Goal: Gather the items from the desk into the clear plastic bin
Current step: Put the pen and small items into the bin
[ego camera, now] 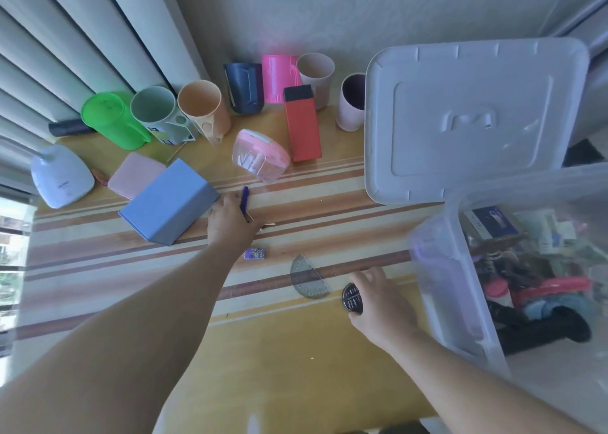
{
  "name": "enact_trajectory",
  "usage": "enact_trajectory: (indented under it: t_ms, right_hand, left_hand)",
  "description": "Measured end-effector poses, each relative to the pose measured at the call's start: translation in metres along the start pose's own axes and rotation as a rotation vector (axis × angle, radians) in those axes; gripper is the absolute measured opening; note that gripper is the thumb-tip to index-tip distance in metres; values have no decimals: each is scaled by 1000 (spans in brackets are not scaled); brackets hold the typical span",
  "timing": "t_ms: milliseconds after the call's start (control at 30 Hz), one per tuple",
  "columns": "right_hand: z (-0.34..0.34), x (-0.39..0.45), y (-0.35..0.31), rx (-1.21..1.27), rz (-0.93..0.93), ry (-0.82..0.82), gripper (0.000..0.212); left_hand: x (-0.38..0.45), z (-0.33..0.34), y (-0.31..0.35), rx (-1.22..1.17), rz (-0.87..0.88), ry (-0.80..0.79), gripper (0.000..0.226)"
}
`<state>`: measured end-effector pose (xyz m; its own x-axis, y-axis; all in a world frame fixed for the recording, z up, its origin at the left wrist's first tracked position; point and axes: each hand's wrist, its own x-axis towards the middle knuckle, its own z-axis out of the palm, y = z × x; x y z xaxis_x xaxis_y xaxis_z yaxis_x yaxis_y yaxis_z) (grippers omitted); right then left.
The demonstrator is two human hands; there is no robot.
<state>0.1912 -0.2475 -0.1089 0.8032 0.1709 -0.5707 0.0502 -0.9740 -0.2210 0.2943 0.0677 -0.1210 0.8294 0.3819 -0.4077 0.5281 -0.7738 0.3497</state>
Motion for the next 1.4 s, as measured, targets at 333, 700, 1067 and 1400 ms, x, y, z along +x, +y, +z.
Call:
enact_trajectory:
  t_ms: [333,700,1067,1400]
  right_hand:
    - [-8,-3,-1,24,23,8,51]
    - [-13,-20,-5,92,16,-6,53]
    - [-108,-64,-22,333,-305,174,51]
    - [-210,-102,162,191,-197,285,70]
  left_hand:
    - [-22,-1,14,409,239,-213,24]
    - [-40,5,-4,571,313,-259,33]
    - [-108,-65,61,-27,257,-134,14]
    - [-230,-64,245,-333,445,-257,10]
